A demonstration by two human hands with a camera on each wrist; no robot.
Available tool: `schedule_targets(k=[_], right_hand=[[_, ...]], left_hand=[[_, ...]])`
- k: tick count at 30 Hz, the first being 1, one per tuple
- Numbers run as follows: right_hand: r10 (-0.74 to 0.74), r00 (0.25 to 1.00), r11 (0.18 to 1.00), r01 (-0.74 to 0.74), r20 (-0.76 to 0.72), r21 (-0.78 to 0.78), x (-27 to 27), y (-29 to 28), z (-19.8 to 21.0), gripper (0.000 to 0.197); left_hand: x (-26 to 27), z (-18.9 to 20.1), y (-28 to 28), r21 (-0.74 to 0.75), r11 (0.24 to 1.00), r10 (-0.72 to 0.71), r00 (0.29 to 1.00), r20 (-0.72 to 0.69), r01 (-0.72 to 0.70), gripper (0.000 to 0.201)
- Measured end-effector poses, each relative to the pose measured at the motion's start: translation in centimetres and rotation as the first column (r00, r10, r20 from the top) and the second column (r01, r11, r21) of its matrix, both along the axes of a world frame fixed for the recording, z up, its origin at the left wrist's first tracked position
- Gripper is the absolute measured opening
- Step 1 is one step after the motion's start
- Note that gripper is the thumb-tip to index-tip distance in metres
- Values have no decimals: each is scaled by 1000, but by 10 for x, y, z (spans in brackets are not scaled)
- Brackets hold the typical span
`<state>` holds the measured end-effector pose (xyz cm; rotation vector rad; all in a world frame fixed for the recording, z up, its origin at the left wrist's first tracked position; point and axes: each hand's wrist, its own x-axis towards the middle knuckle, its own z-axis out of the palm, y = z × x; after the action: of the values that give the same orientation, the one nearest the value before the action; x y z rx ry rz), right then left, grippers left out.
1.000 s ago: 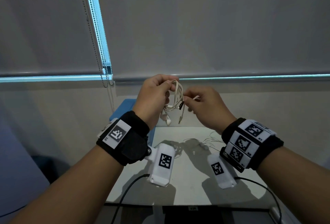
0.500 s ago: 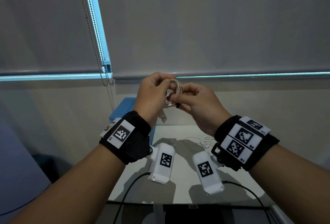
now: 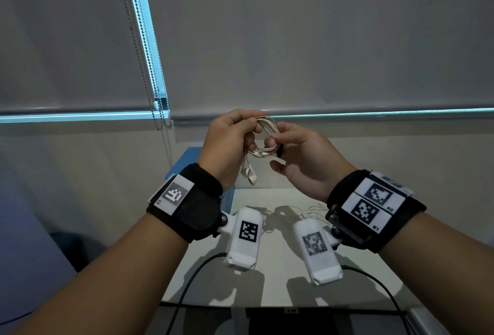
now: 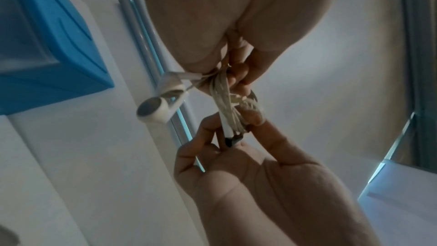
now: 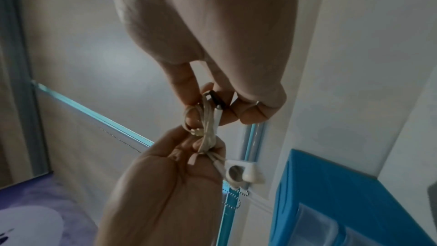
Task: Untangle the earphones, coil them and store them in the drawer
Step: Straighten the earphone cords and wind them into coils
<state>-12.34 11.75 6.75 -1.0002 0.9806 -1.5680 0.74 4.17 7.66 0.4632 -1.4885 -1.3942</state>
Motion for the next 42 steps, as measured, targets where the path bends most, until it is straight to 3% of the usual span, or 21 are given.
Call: schedule_targets(k=[4, 9, 18, 24, 34, 42], right_hand=[[39, 991, 999, -41, -131, -10, -3, 4, 5, 28], [47, 974, 999, -47, -222, 7, -7, 3, -1, 47], [-185, 859, 982, 147, -477, -116, -1, 1, -16, 59], [-201, 811, 979, 155, -549, -129, -7, -1, -23, 44], [-254, 723, 967, 178, -642, -181, -22, -7, -10, 10], [-77, 794, 997, 72, -604, -33, -42, -15, -10, 17]], left_hand=[[-1, 3, -3, 3, 999, -39, 999, -14, 39, 27], [-3, -2, -3, 9, 999, -47, 999, 0, 47, 27], [-3, -12, -7, 28, 997, 75, 997, 25, -76, 29], [-1, -10, -12, 21, 989, 146, 989, -2, -146, 29], [-4, -15, -9, -50, 996, 79, 990, 113, -73, 26], [-2, -25, -11, -37, 999, -28, 977, 210, 37, 31]])
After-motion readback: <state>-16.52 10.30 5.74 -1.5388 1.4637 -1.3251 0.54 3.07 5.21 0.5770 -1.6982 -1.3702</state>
